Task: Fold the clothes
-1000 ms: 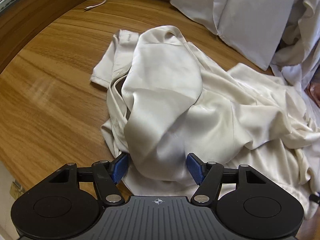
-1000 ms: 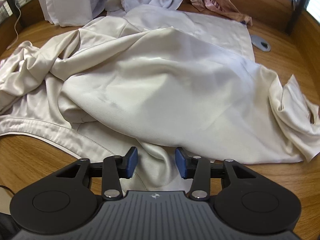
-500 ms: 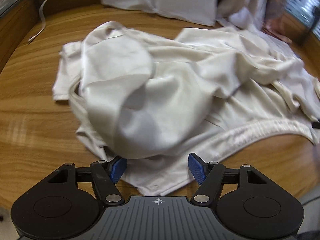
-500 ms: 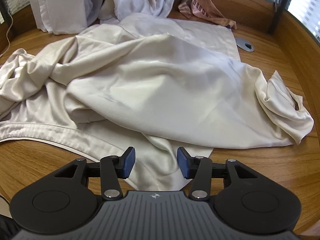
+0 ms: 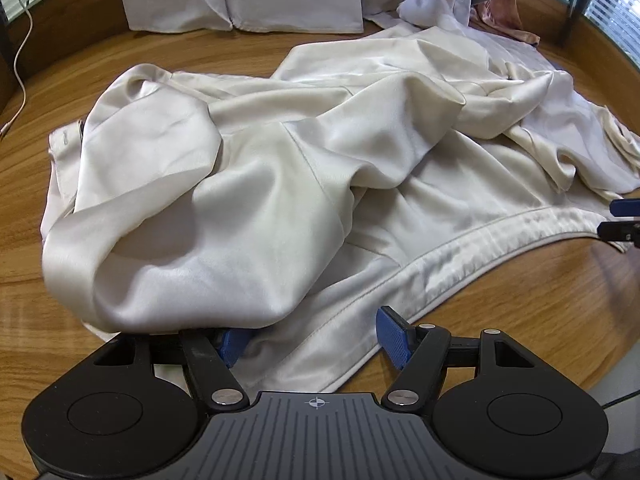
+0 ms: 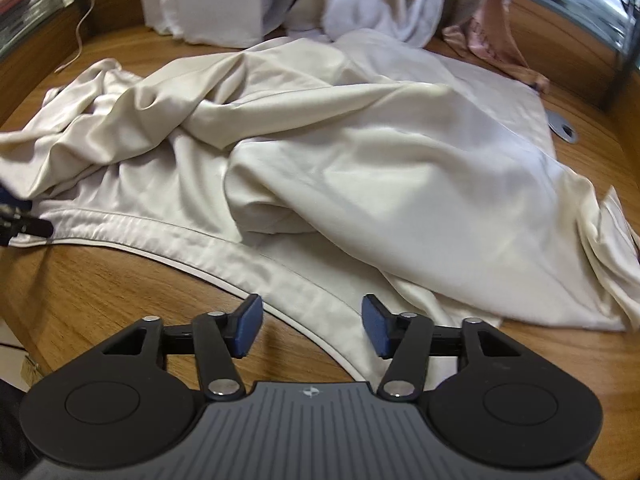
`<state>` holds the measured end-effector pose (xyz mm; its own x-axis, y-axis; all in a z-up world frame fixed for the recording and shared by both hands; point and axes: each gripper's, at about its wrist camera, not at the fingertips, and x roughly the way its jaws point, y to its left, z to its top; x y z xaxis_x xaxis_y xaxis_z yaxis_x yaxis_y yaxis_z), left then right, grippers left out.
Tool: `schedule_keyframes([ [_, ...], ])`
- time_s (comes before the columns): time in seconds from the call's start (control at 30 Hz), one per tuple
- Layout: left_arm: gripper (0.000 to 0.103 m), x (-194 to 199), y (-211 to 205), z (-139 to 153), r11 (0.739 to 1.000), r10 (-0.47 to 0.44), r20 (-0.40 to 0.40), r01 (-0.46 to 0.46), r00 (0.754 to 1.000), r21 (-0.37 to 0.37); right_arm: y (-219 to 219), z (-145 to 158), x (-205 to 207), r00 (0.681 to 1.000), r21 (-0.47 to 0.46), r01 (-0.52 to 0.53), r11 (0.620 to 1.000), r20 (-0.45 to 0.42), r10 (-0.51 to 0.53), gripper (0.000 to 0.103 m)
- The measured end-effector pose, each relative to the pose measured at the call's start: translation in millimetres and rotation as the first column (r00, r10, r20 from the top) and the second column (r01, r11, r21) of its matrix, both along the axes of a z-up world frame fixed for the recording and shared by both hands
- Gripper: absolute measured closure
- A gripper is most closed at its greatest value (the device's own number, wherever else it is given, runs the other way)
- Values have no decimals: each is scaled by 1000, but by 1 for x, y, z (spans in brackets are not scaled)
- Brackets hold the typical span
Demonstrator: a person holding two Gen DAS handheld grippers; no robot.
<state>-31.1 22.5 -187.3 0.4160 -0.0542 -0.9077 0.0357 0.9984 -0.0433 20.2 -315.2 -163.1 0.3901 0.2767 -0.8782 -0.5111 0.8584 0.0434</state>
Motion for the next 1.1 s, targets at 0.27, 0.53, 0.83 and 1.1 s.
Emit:
schedule_keyframes([
  [0.27, 28, -2, -10, -1, 994, -93, 4, 93, 996, 50, 15, -16, 8, 994, -41, -110, 993, 7, 110, 33],
  [0.53, 24, -1, -14, -4, 984, -164, 9, 163, 986, 78, 17, -15, 18, 989, -30, -147, 989, 19, 148, 51],
  [0.83, 88, 6, -25, 2, 986, -162, 39, 160, 986, 53, 19, -12, 19, 987, -11, -157, 988, 25, 157, 96],
  [1.1, 95, 1, -57, 34, 966, -219, 48, 223, 975, -129, -16, 28, 3, 991, 28, 4, 1000, 130, -7, 98],
])
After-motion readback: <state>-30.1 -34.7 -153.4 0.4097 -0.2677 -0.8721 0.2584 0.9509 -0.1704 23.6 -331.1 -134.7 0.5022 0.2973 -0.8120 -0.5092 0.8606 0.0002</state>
